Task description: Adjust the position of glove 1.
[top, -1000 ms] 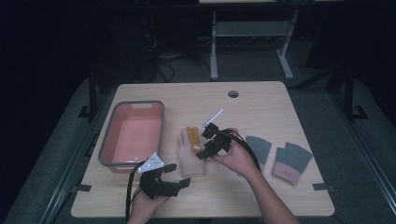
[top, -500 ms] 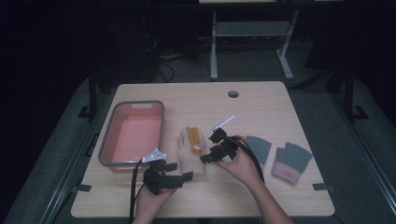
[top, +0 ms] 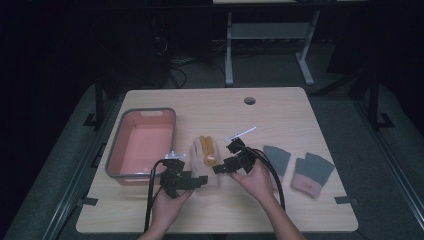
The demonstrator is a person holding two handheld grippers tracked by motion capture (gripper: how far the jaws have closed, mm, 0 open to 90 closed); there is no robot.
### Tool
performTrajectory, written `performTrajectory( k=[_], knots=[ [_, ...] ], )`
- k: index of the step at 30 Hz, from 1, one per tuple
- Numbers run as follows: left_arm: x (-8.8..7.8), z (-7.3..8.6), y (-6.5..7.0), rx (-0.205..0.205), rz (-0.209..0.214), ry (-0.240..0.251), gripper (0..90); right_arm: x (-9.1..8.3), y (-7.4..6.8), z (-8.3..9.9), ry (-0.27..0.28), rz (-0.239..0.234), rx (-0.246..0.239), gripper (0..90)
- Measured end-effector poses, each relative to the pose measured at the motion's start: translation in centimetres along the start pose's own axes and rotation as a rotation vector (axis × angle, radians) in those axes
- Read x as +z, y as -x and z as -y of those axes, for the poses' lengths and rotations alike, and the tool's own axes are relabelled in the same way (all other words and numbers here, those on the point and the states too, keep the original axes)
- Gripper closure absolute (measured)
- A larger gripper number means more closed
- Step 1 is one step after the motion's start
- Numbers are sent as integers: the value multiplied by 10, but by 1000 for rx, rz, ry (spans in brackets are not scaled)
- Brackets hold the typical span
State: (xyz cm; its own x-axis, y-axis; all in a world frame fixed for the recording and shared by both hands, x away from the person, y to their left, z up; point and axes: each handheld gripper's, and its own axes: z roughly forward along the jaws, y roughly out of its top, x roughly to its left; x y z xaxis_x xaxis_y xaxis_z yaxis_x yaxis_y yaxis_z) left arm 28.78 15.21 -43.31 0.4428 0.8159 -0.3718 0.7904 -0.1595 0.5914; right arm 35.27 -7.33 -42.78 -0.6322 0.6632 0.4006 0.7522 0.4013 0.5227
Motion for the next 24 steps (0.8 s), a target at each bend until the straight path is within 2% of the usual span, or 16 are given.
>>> performTrajectory(
  k=[2, 4, 6, 12, 17, 19, 24],
  knots=[
    [3, 1, -1, 7, -37, 0, 297, 3, 3, 3, 0, -7, 1, 389],
    [7, 1, -2, -9, -45, -4, 306, 5, 5, 6, 1, -16, 17, 393],
    [9, 1, -2, -6, -56, -9, 320, 7, 7, 8, 3, -25, 27, 401],
    [13, 0, -7, -32, -56, -16, 347, 13, 10, 9, -1, -36, 46, 423],
    [17, 0, -8, -19, -46, -28, 411, 17, 11, 7, 5, -36, 58, 445],
    [18, 0, -8, -17, -58, -35, 407, 19, 10, 5, 6, -34, 56, 452],
    [19, 1, -10, -21, -47, -53, 432, 26, 8, 1, 0, -25, 67, 479]
  ],
)
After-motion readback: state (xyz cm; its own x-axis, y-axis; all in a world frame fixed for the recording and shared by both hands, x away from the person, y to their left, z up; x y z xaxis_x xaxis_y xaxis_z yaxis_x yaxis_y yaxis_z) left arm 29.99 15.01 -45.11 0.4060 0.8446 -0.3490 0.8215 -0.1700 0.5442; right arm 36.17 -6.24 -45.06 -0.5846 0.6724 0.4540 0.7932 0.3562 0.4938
